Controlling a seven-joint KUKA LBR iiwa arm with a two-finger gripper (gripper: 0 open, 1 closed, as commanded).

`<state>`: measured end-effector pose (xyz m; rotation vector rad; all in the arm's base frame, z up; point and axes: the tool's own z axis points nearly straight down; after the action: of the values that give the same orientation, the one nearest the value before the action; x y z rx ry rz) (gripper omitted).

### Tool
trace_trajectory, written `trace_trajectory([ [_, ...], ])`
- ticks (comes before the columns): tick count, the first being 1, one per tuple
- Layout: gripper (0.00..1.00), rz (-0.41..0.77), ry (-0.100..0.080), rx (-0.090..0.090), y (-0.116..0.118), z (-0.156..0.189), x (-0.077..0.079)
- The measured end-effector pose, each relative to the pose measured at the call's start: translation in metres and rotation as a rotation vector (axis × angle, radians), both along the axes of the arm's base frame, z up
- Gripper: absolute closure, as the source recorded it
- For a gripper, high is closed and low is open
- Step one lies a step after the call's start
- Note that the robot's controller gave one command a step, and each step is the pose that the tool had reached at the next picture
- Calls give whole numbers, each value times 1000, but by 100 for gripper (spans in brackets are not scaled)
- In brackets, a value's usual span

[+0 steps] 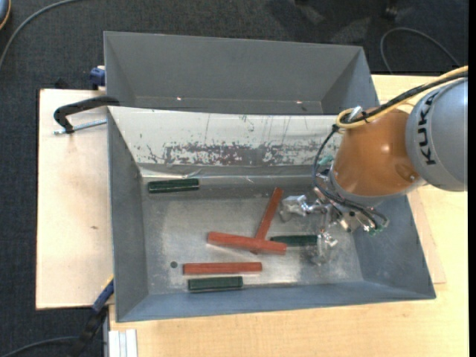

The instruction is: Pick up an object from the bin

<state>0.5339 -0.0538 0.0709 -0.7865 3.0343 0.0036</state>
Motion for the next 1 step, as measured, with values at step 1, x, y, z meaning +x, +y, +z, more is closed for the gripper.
trace_trajectory([
  [1, 100, -5, 1, -3, -3, 0, -1],
])
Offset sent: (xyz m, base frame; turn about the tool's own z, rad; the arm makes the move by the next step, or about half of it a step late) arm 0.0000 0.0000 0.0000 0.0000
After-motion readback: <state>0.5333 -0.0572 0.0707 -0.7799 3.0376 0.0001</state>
